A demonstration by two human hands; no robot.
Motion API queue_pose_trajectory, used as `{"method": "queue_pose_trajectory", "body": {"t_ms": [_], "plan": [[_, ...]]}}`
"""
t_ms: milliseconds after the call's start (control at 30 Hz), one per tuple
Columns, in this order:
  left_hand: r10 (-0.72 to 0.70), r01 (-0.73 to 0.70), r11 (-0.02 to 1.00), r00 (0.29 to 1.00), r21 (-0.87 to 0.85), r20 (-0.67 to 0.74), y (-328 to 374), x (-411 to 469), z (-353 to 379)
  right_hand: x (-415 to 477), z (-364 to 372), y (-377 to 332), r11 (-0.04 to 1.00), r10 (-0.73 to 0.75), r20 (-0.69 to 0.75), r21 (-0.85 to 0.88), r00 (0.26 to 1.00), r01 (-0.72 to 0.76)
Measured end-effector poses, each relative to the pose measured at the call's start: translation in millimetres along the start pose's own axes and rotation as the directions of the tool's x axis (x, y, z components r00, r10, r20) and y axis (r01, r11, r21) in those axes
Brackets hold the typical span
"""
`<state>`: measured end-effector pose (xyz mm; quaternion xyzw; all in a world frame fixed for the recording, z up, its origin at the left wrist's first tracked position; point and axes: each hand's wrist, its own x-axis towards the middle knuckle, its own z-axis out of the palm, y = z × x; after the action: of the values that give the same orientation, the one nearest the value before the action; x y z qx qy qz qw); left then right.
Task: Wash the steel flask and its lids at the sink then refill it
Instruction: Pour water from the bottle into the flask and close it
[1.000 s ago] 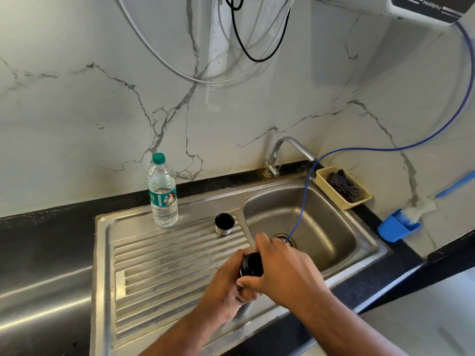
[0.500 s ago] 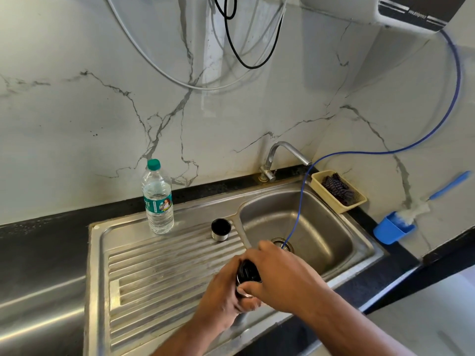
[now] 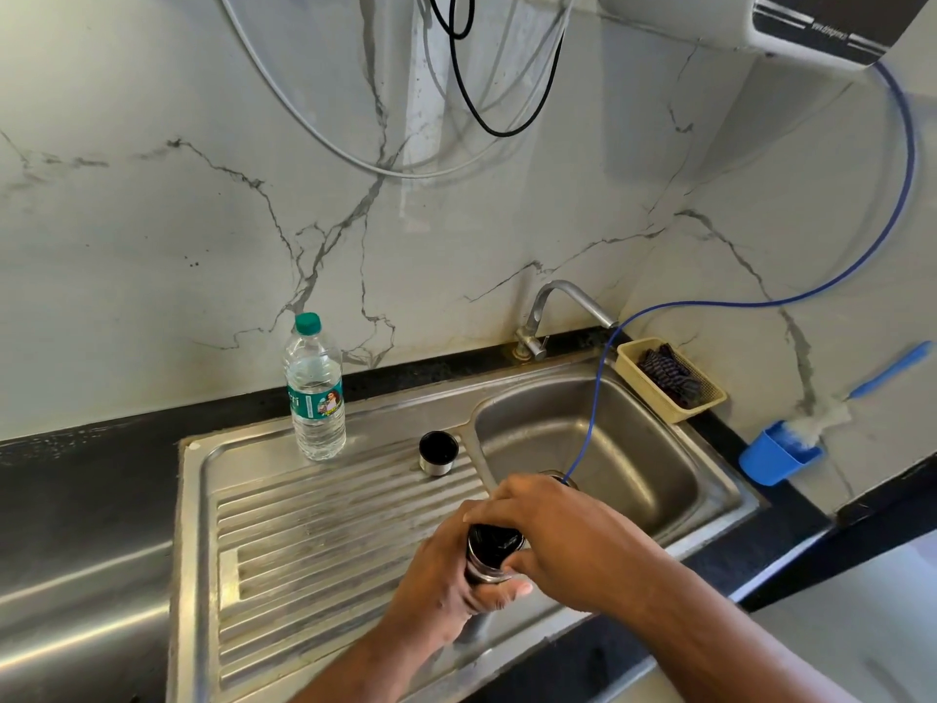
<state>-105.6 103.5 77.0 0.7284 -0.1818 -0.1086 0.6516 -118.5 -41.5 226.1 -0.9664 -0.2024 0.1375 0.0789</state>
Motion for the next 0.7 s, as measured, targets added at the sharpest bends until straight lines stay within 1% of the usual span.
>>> {"method": "queue_pose_trajectory", "body": {"t_ms": [67,167,267,333,400,467,533,633,700], "plan": [[0.003,-0.003,1.000,1.000,0.011,0.004,-0.2,-1.7,0.3,2.4,-2.4,-7.7,0.995,0.087,-0.005,-0.043,0.996,-0.087],[-0.001,0.002,1.000,1.000,-0.008,0.014,1.4,-2.5,0.4,8.2,-2.9,-14.2,0.967,0.177,-0.030,-0.178,0.984,-0.180],[-0.010,0.010,1.000,1.000,-0.016,0.020,1.5,-1.8,0.3,12.7,1.9,-15.7,0.947,0.211,-0.043,-0.240,0.977,-0.215],[-0.038,0.039,0.997,0.999,-0.066,0.019,2.5,-1.6,0.0,13.3,2.5,-13.6,0.949,0.182,-0.039,-0.257,0.983,-0.185],[-0.054,0.056,0.993,0.998,-0.101,0.023,4.0,-1.0,0.1,9.7,0.0,-7.6,0.980,0.106,0.001,-0.167,0.994,-0.105],[-0.038,0.038,0.997,0.999,-0.072,0.002,5.5,0.7,-0.3,6.2,-0.6,3.0,0.997,-0.031,0.082,-0.067,0.996,0.036],[-0.024,0.025,0.998,1.000,-0.056,0.009,3.9,1.9,-1.2,6.0,-0.8,9.1,0.994,-0.106,0.085,-0.021,0.991,0.108],[-0.019,0.020,0.998,0.999,-0.054,0.030,0.6,2.2,-2.0,9.4,3.3,9.3,0.996,-0.086,0.036,0.002,0.996,0.086],[-0.040,0.042,0.998,0.998,-0.050,0.039,-1.5,2.0,-2.7,12.7,4.8,4.9,0.997,-0.066,0.008,-0.047,0.998,0.067]]}}
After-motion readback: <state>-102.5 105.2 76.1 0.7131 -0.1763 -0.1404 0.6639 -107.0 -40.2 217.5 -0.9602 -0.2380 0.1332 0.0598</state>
